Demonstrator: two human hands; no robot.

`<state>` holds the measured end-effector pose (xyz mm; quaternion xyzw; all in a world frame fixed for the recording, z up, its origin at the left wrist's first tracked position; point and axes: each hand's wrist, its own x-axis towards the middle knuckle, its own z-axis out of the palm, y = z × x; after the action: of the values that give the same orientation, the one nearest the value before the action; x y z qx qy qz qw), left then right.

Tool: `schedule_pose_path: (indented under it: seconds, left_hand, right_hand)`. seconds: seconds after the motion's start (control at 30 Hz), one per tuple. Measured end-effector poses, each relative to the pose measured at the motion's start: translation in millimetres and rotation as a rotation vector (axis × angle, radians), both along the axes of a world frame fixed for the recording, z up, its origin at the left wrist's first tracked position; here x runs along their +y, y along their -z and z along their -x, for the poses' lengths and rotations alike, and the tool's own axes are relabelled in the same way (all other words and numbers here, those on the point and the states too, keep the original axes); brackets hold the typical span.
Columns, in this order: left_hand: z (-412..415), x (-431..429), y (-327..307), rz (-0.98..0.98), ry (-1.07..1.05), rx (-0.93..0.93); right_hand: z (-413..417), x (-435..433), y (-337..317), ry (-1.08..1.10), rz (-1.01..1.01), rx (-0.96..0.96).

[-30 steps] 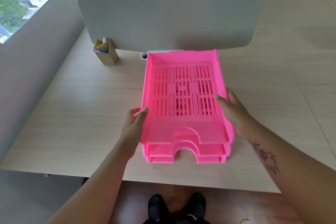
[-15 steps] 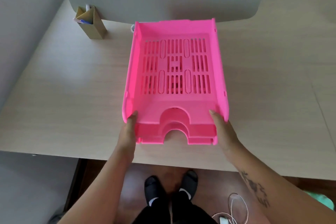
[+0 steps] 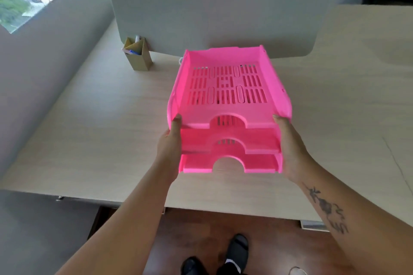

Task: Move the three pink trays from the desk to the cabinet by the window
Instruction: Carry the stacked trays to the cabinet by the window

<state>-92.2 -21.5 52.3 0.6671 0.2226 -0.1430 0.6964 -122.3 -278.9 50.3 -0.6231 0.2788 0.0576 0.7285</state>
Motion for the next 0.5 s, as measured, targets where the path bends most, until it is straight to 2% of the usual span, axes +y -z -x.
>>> schedule_pose_path:
  seconds: [0.1, 0.3, 0.5]
  left_hand:
    - [13.9, 24.1, -12.1, 0.011, -0.048, -0.022]
    - [35.5, 87.1, -49.6, -0.008, -0.305, -0.086]
    - [75.6, 139.4, -76.4, -0.009, -0.701, -0.141]
  right_hand:
    - [-1.4, 23.6, -14.3, -0.041, 0.012, -0.033]
    - [-19.8, 90.4, -46.0, -0.206, 0.011, -0.153]
    - [-64.5, 171.4, -57.1, -0.508, -0.079, -0.165]
